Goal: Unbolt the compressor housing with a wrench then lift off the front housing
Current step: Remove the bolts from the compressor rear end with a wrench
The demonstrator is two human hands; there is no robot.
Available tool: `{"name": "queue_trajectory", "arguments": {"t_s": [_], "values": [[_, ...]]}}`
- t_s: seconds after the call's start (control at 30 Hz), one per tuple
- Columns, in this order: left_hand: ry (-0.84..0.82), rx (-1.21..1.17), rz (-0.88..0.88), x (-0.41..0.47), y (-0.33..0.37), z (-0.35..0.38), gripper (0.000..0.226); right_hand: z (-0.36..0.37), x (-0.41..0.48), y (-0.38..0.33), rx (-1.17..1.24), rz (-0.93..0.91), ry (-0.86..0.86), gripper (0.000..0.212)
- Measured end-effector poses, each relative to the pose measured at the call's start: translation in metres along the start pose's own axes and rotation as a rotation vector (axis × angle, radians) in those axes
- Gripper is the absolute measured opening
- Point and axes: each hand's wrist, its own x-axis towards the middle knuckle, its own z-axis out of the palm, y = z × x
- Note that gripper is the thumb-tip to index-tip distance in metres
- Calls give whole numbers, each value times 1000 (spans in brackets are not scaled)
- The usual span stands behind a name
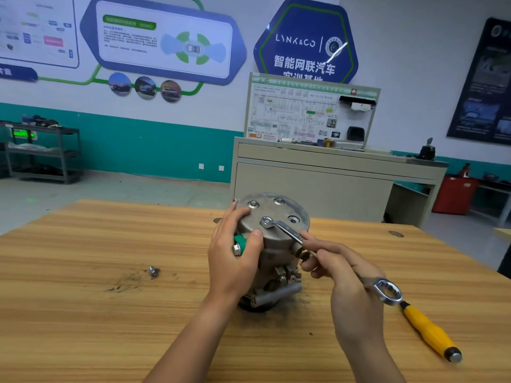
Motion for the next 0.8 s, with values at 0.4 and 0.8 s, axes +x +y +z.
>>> {"name": "queue_trajectory", "arguments": {"t_s": [0.4, 0.8], "values": [[15, 44, 59, 2, -2, 7, 40, -12, 6, 3, -12, -14, -67, 48], [-125, 141, 34, 3, 2, -13, 44, -7, 0, 1, -24, 23, -35, 42]]}}
